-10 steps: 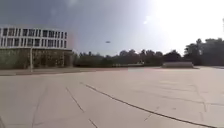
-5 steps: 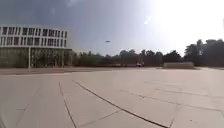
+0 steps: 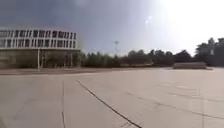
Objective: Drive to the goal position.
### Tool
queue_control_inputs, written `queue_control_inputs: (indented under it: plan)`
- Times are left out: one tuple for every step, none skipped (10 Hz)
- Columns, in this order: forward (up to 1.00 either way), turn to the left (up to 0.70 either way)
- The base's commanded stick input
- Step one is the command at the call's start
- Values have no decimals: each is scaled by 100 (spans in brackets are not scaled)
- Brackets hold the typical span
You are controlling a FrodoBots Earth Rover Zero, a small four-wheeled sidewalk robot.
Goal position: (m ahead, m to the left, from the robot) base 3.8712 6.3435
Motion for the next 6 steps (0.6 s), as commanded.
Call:
queue_control_inputs:
  plan:
    - [70,2]
    - [70,0]
    - [70,0]
    - [70,0]
    - [70,0]
    - [70,0]
